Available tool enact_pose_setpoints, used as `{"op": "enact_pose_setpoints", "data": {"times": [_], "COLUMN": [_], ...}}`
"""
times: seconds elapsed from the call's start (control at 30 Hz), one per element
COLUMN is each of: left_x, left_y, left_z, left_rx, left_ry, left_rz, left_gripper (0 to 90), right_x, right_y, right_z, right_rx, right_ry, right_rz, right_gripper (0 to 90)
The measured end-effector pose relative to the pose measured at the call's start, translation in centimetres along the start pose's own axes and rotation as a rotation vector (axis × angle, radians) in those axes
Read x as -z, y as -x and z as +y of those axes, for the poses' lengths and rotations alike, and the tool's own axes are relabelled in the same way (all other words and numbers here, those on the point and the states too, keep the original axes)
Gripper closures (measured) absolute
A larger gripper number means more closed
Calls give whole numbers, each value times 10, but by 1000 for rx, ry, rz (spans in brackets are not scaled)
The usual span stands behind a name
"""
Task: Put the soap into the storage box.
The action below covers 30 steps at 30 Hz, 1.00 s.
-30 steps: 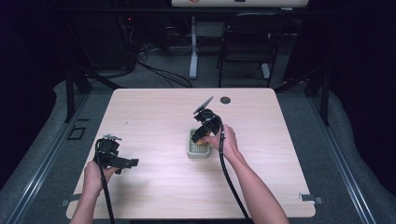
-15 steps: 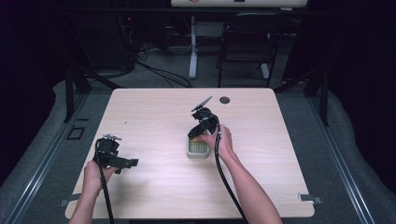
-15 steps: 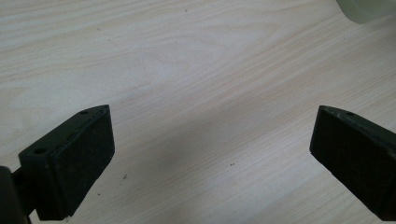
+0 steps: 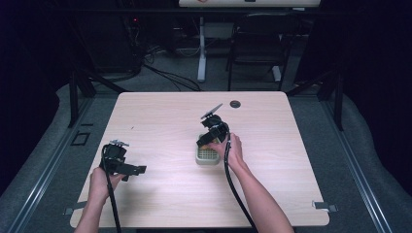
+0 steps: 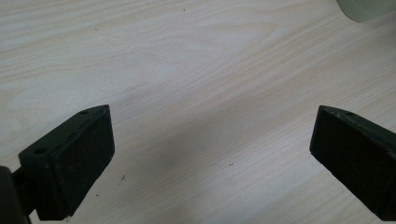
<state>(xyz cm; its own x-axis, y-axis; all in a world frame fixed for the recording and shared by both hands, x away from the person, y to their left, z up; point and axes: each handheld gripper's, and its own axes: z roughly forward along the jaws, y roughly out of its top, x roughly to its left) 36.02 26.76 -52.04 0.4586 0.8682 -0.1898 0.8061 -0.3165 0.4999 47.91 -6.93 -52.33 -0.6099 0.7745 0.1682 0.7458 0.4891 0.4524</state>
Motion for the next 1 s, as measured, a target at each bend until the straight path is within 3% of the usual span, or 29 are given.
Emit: {"op": "enact_pose_setpoints", "data": {"times": [0.17, 0.37, 0.4, 0.43, 0.53, 0.6, 0.67, 0.77, 0.83, 1.0], "left_x": [0, 0, -1, 0, -1, -1, -1, -1, -1, -1], "left_y": [1, 1, 1, 1, 2, 2, 2, 2, 2, 1], "left_z": [0, 0, 0, 1, 1, 1, 0, 1, 1, 0], "left_rx": [-4, -1, -3, -3, -2, -2, -2, -4, -5, -5], "left_ry": [-2, -4, -4, -9, -6, -6, -6, -8, -10, -9], "left_rz": [-1, -4, -4, -9, -5, -5, -5, -5, -6, -5], "left_gripper": [0, 0, 0, 0, 0, 0, 0, 0, 0, 0], "right_x": [0, 1, 0, 0, 0, -2, -2, -7, -10, -10], "right_y": [-1, -1, -3, -1, -3, -5, -7, -11, -13, -11], "right_z": [-2, -6, -8, -10, -11, -12, -10, -11, -9, -10], "right_rx": [-7, 4, -27, -3, 3, -3, 27, 22, 47, 43], "right_ry": [9, -33, -13, -41, -53, -32, -77, -54, -96, -89], "right_rz": [-4, -12, -7, -7, -25, -27, -41, -44, -54, -48], "right_gripper": [242, 241, 241, 242, 242, 242, 242, 241, 241, 240]}}
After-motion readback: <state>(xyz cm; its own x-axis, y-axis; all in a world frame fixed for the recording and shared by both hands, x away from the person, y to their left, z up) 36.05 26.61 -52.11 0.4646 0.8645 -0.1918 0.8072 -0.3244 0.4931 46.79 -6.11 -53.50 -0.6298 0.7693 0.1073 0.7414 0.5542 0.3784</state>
